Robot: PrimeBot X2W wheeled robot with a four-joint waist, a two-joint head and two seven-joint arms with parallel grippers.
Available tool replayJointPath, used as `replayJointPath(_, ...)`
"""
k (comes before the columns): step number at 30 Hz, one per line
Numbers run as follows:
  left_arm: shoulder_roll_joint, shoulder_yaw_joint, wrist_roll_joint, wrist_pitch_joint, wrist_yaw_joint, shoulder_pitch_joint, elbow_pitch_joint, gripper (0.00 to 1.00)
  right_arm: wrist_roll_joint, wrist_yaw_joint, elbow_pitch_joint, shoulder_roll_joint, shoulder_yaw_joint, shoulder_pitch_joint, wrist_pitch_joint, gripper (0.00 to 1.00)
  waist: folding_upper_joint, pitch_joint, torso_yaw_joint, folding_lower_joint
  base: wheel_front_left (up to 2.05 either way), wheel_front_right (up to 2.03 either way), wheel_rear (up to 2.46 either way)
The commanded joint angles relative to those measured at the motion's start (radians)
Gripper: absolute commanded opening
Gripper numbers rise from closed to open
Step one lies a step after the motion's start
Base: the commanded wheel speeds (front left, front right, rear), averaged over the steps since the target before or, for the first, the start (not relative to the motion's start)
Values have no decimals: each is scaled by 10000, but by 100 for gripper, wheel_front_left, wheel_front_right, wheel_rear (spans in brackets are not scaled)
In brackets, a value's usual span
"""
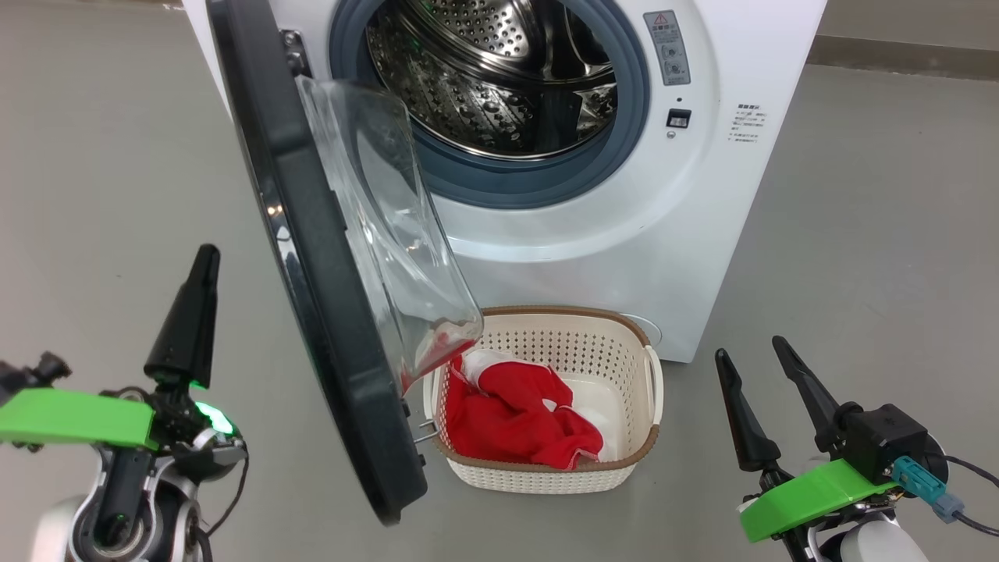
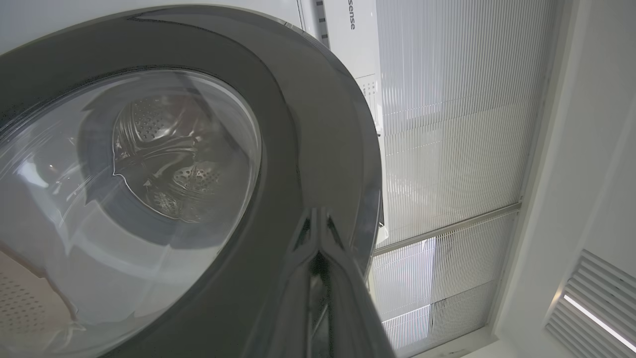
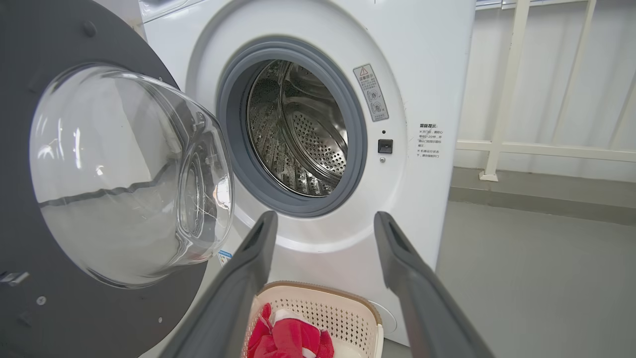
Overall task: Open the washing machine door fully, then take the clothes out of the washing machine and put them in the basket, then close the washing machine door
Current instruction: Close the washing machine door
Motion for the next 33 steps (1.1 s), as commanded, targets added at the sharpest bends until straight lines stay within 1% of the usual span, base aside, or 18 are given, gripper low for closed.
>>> replayJointPath(1, 289, 267, -62, 101, 86, -379, -332, 0, 102, 65, -242, -14, 291, -212, -63, 100, 0, 2, -21, 0, 0, 0, 0)
replayJointPath(5, 559, 117, -209, 610, 855, -499, -634, 0, 95, 65, -236, -14, 311, -183, -63, 100, 0, 34, -117, 0, 0, 0, 0)
replayJointPath(7, 654, 48, -161, 710, 1163, -511, -705, 0, 84, 65, -243, -14, 321, -174, -63, 100, 0, 61, -175, 0, 0, 0, 0)
replayJointPath(9, 700, -16, -92, 745, 1357, -519, -758, 0, 71, 65, -245, -14, 326, -185, -63, 100, 0, 99, -236, 0, 0, 0, 0)
replayJointPath(12, 674, -103, -103, 812, 1520, -534, -827, 0, 51, 65, -256, -14, 345, -195, -63, 100, 0, 160, -333, 0, 0, 0, 0)
replayJointPath(15, 643, -200, -146, 915, 1576, -539, -902, 0, 38, 65, -255, -14, 345, -205, -63, 100, 0, 232, -434, 0, 0, 0, 0)
replayJointPath(26, 421, -512, -359, 1070, 1568, -767, -1157, 0, 54, 65, -238, -14, 377, -329, -63, 100, 0, 522, -872, 0, 0, 0, 0)
replayJointPath(30, 338, -633, -396, 1025, 1571, -948, -1116, 0, 48, 65, -249, -14, 399, -377, -63, 100, 0, 631, -1095, 0, 0, 0, 0)
replayJointPath(33, 278, -695, -447, 970, 1494, -1170, -964, 0, 30, 65, -251, -14, 312, -424, -63, 100, 0, 778, -1353, 0, 0, 0, 0)
